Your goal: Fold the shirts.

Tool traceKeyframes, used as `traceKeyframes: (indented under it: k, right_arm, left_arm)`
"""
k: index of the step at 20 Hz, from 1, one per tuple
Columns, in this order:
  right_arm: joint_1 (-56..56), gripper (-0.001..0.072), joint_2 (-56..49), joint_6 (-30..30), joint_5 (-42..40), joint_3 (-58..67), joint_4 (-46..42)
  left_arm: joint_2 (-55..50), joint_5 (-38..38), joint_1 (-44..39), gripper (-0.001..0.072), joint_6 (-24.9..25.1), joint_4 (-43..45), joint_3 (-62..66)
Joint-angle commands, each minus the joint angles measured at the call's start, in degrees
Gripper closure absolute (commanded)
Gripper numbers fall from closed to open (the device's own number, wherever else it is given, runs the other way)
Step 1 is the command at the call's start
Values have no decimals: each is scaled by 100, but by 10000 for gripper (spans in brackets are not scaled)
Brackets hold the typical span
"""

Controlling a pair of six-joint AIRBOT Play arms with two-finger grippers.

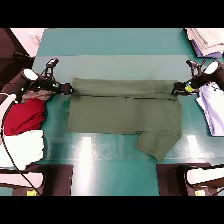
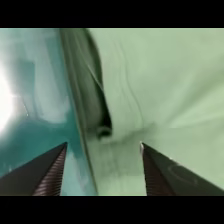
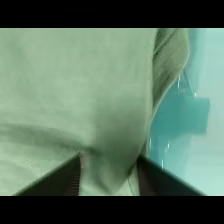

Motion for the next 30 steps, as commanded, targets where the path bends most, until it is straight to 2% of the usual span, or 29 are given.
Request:
traceKeyframes:
  k: [1, 4, 6, 12, 20, 22, 23, 28, 30]
  right_arm:
    - [-31, 296, 98, -7, 966, 382, 26]
    - [-232, 296, 776, -52, 1331, 216, 50]
    - [-411, 296, 1412, -50, 1379, -251, 133]
    - [-796, 297, 2728, -166, 957, -1491, 946]
    - [-796, 297, 3320, -168, 992, -1757, 907]
    - [-798, 297, 3335, -166, 1176, -1759, 885]
    - [-798, 297, 3324, -140, 1366, -1777, 796]
    - [-839, 294, 3799, 208, 1775, -3152, 83]
    - [-1071, 110, 4013, 286, 1941, -3891, 354]
  left_arm:
    - [66, -828, 120, 178, -525, 468, 166]
    - [470, -1657, 426, 178, -560, 621, 105]
    - [905, -1867, 531, 178, -531, 629, -411]
    - [1906, -1856, 219, 178, -470, 431, -2686]
    - [1954, -1679, 55, 193, -385, -125, -3036]
    - [1943, -1587, -157, 574, -380, -125, -3038]
    - [1943, -1502, -221, 682, -389, -146, -3032]
    - [1961, -1622, -225, 682, -387, -197, -2780]
    - [1961, -1672, -223, 682, -387, -216, -2726]
